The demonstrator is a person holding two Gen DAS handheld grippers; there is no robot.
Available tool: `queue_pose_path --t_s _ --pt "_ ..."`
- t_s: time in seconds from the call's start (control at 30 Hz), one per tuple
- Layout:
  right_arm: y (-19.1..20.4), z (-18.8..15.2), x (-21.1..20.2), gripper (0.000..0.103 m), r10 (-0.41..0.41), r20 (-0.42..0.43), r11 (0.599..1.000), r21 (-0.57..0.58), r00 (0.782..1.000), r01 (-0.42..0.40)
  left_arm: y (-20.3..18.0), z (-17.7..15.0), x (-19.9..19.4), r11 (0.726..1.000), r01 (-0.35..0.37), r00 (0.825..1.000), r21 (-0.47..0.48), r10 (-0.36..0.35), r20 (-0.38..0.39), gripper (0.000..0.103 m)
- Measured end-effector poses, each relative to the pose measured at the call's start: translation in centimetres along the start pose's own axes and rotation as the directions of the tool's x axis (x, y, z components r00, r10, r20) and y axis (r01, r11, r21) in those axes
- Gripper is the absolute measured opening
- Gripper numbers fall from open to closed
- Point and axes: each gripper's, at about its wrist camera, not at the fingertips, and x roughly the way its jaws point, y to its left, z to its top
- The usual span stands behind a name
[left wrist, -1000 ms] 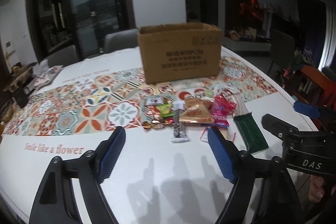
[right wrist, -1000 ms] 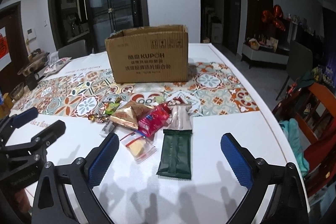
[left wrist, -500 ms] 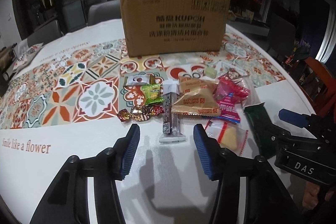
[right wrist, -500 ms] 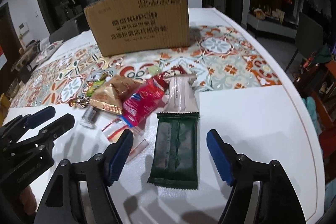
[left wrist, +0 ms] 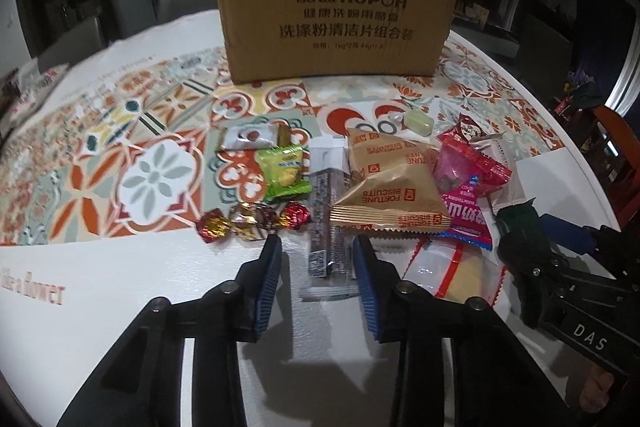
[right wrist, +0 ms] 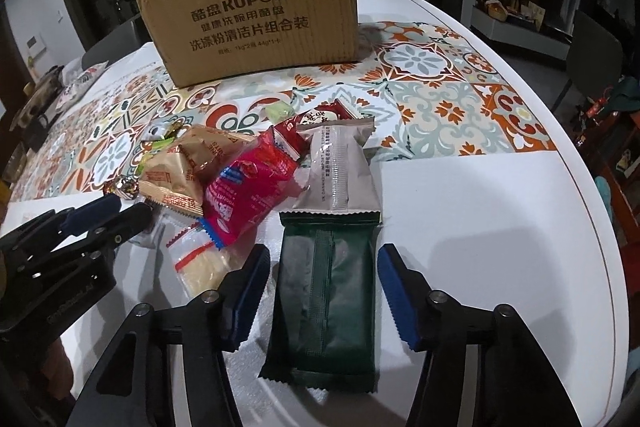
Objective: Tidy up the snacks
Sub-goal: 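Lower the left tool onto the grey bar while the right tool approaches the green bar, then close the left tool on the grey bar while the right tool grips the green bar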
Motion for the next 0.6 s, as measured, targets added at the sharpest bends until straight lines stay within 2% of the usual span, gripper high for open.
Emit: queue_pose_path --t_s 0.07,0.1,0.2,0.4,0.6 --pt "0.1 0.0 0.1 0.049 -0.009 0.005 1.000 -0.010 1.000 0.009 0.0 0.0 0.4 1.000 0.007 1.000 -0.006 -0.007 -0.007 0.031" --pt "0.1 0.1 0.1 0.048 -0.010 0.005 1.000 -0.013 1.000 0.010 0.0 0.0 0.4 1.000 0.005 1.000 -0.003 -0.005 0.001 0.026" --pt "0.1 0.1 0.0 0.046 -0.006 0.006 1.000 -0.011 1.000 0.006 -0.1 0.0 0.2 1.000 0.015 1.000 0.001 -0.015 0.008 0.022" --pt "-0.3 0.1 -0.7 0.045 0.002 0.018 1.000 0.006 1.000 -0.003 -0.4 0.0 -1.7 1.000 0.003 0.998 0.010 -0.004 0.067 0.021" --pt "0.0 0.1 -2.7 0.045 0.006 0.078 1.000 -0.012 0.997 -0.006 -0.8 -0.2 -4.1 1.000 0.012 0.992 0.019 -0.014 0.126 0.019"
